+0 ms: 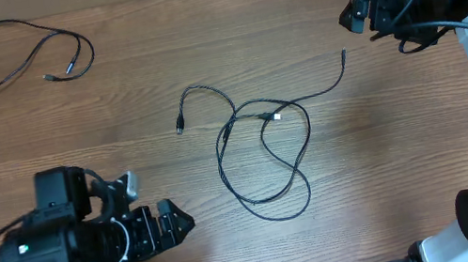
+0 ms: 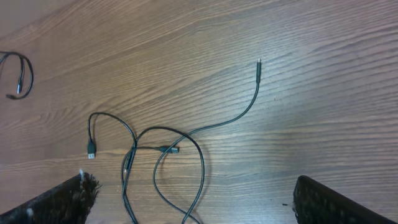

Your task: Untangle cables

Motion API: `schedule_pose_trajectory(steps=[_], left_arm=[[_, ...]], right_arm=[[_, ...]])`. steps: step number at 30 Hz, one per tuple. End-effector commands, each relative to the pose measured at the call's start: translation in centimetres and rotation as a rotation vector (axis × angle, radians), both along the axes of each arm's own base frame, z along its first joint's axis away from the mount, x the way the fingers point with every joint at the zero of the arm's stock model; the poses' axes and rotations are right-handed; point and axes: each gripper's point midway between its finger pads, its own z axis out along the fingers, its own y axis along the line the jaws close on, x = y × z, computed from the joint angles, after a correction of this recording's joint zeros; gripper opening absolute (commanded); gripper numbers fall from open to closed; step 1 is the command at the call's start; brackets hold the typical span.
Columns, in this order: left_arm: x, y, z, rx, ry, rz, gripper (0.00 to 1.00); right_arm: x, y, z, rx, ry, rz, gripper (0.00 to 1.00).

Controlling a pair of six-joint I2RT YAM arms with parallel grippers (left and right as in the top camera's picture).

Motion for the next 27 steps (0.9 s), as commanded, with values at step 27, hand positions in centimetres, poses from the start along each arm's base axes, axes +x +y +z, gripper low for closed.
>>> schedule_pose_trajectory(steps=[27], left_arm=[[-1.7, 2.1, -3.0, 0.135, 0.104, 0.097, 1.0]], right_arm=[[0.1, 0.0, 1.3, -0.003, -0.04, 0.0, 1.0]])
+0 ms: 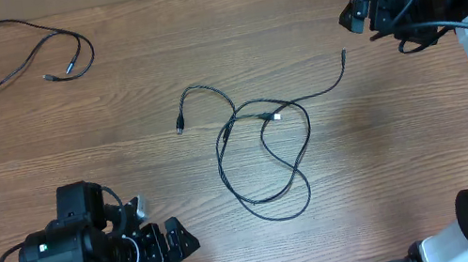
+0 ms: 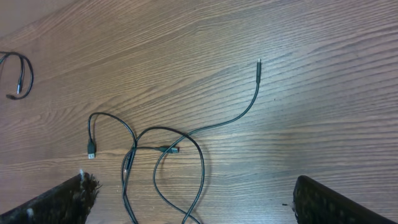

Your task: Untangle cables

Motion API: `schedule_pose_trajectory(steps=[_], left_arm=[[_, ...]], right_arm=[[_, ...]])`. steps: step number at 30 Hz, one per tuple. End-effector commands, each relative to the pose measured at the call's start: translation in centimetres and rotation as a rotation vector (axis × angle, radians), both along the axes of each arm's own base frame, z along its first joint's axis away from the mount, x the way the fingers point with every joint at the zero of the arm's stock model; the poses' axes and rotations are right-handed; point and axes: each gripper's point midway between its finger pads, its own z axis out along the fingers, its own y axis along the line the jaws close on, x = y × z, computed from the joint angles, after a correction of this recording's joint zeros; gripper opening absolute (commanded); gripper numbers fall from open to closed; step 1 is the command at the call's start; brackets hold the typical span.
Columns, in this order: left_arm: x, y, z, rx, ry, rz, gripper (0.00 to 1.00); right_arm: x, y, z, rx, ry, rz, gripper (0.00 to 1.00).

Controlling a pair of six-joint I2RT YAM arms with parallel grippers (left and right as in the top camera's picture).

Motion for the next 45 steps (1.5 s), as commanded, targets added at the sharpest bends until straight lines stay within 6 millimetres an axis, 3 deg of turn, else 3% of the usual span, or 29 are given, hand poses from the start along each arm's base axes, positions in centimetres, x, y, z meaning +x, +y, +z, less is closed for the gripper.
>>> schedule_pose_trajectory(steps=[1, 6, 10, 15, 22, 26, 31, 36, 45], left_arm=[[2.0, 1.5, 1.8, 0.098, -0.101, 0.034, 1.0], [4.7, 3.8, 4.5, 0.224, -0.229, 0.111, 1.0], [4.4, 4.7, 6.9, 0.281, -0.265, 0.123, 1.0], [3.0, 5.7, 7.6, 0.346, -0.234, 0.144, 1.0], [3.2, 7.2, 8.5, 0.428, -0.276, 0.181, 1.0], [4.3, 8.1, 9.4, 0.469, -0.325, 0.227, 1.0], [7.0, 9.8, 10.7, 0.545, -0.444, 0.289, 1.0], [8.3, 9.8, 11.4, 0.536, -0.502, 0.303, 1.0], [7.8, 8.3, 10.7, 0.458, -0.469, 0.271, 1.0]], right_arm=[[0.1, 0.0, 1.3, -0.003, -0.04, 0.0, 1.0], [0.1, 0.0, 1.3, -0.003, -0.04, 0.0, 1.0], [0.1, 0.0, 1.3, -0.003, -0.04, 0.0, 1.0], [0.1, 0.0, 1.3, -0.003, -0.04, 0.0, 1.0], [0.1, 0.0, 1.3, -0.003, -0.04, 0.0, 1.0], [0.1, 0.0, 1.3, -0.004, -0.04, 0.0, 1.0], [0.1, 0.0, 1.3, -0.003, -0.04, 0.0, 1.0], [0.1, 0.0, 1.3, -0.003, -0.04, 0.0, 1.0], [0.1, 0.0, 1.3, -0.003, -0.04, 0.0, 1.0]])
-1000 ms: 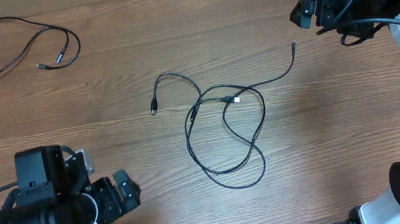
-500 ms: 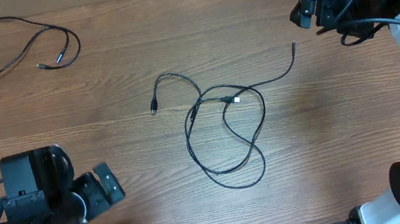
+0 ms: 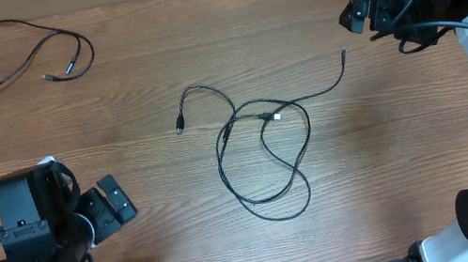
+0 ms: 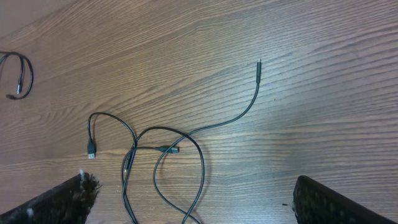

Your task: Untangle cables

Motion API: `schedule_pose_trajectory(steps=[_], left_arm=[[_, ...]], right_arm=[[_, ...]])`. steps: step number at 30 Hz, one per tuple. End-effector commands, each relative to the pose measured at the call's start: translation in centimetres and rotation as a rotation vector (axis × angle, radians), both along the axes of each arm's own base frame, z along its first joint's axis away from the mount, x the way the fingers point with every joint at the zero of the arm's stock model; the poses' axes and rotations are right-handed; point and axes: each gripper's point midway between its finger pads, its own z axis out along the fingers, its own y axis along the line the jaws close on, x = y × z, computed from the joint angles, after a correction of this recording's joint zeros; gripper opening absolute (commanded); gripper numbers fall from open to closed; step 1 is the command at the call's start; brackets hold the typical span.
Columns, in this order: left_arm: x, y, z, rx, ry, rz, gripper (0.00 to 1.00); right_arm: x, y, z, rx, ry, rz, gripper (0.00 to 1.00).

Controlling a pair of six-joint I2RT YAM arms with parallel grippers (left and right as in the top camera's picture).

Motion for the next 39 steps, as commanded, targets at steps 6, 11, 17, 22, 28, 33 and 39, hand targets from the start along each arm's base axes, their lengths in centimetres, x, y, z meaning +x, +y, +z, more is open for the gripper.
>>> schedule_pose_trajectory(steps=[6, 11, 17, 22, 28, 33, 39], left_arm=[[-0.4, -1.1, -0.4, -0.056, 0.025, -0.034, 1.0], [-0.4, -1.7, -0.9, -0.059, 0.06, -0.107, 1.0], [0.2, -3.7, -1.2, -0.153, 0.077, -0.196, 1.0], [0.7, -3.6, -2.0, -0.16, 0.121, -0.192, 0.99], [1.3, -3.6, -2.9, -0.171, 0.176, -0.188, 1.0], [1.6, -3.6, -3.5, -0.178, 0.209, -0.186, 1.0], [1.5, -3.6, -3.7, -0.18, 0.224, -0.186, 1.0]], right_arm=[[0.1, 0.0, 1.3, -0.004, -0.039, -0.001, 1.0], [0.1, 0.0, 1.3, -0.004, -0.039, -0.001, 1.0], [-0.7, 3.1, 2.1, 0.179, -0.021, 0.071, 1.0], [-2.3, 7.2, 3.6, 0.402, 0.022, 0.177, 1.0], [-6.1, 11.1, -0.2, 0.273, 0.179, 0.297, 1.0], [-8.6, 12.6, -5.9, 0.032, 0.325, 0.216, 1.0], [-9.7, 17.2, -8.5, 0.005, 0.293, 0.344, 1.0]])
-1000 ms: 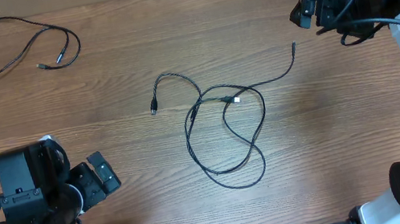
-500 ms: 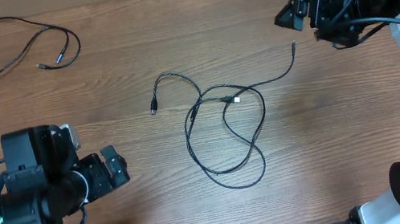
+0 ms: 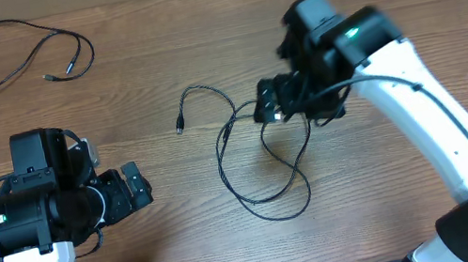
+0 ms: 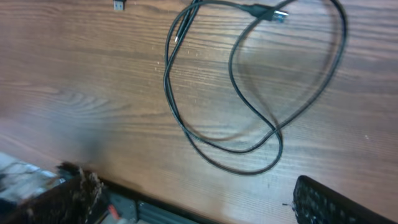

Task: Untangle cables
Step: 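Lower the right gripper onto the central cable tangle and grasp a strand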

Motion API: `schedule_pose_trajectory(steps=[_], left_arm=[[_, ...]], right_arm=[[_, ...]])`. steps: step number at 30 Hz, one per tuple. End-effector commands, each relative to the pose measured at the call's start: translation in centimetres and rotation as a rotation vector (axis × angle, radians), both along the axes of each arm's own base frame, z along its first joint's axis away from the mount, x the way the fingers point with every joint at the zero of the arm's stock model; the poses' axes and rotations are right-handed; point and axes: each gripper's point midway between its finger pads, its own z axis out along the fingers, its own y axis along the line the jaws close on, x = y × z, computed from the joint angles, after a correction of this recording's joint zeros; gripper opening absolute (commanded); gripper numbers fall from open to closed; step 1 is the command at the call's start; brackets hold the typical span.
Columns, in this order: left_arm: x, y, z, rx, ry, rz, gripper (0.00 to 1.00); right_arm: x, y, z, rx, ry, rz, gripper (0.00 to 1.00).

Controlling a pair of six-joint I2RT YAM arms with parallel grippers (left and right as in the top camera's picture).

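Observation:
Black cables (image 3: pixel 219 157) lie tangled in loops at the middle of the wooden table (image 3: pixel 399 208). One plug end (image 3: pixel 179 126) reaches out to the left. My right gripper (image 3: pixel 273 107) hovers over the top of the tangle and hides part of it. In the right wrist view the loops (image 4: pixel 168 87) and a USB plug (image 4: pixel 273 14) lie ahead of my right gripper (image 4: pixel 199 202). It is open, its fingers (image 4: pixel 78 196) set wide apart with nothing between them. My left gripper (image 3: pixel 129 188) is open at the lower left, well clear of the tangle.
A separate black cable (image 3: pixel 12 54) lies in a loose loop at the far left corner. The table's front edge (image 4: pixel 155 211) shows at the bottom of the right wrist view.
My right arm has moved from the far right corner to above the top of the tangle. My left arm has shifted up and slightly right. The cables lie as before.
The right gripper stayed open at the far right corner through all three earlier moments, while the left arm shifted about at the lower left. The tangle did not change. Now the right gripper is over the tangle, still open.

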Motion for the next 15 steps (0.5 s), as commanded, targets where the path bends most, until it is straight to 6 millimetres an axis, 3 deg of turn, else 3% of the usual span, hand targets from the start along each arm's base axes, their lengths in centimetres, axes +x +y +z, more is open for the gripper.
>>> schedule_pose_trajectory(steps=[1, 7, 9, 11, 15], left_arm=[[0.0, -0.3, 0.0, -0.006, -0.003, -0.029, 1.0], [-0.2, -0.3, 0.0, -0.007, 0.004, -0.028, 1.0], [-0.2, -0.3, 0.0, -0.006, 0.003, -0.028, 0.99], [-0.1, -0.3, 0.0, -0.006, 0.001, -0.028, 1.0], [-0.1, -0.3, 0.0, -0.007, 0.001, -0.028, 1.0]], right_arm=[[0.6, 0.8, -0.3, -0.025, -0.059, -0.006, 1.0], [1.8, 2.9, -1.2, 0.014, -0.123, 0.022, 1.0], [1.8, 3.3, -2.4, 0.017, -0.129, 0.031, 1.0], [1.6, 3.6, -4.2, 0.015, -0.124, 0.04, 0.89], [1.1, 3.2, -8.4, -0.002, -0.081, -0.023, 0.82]])
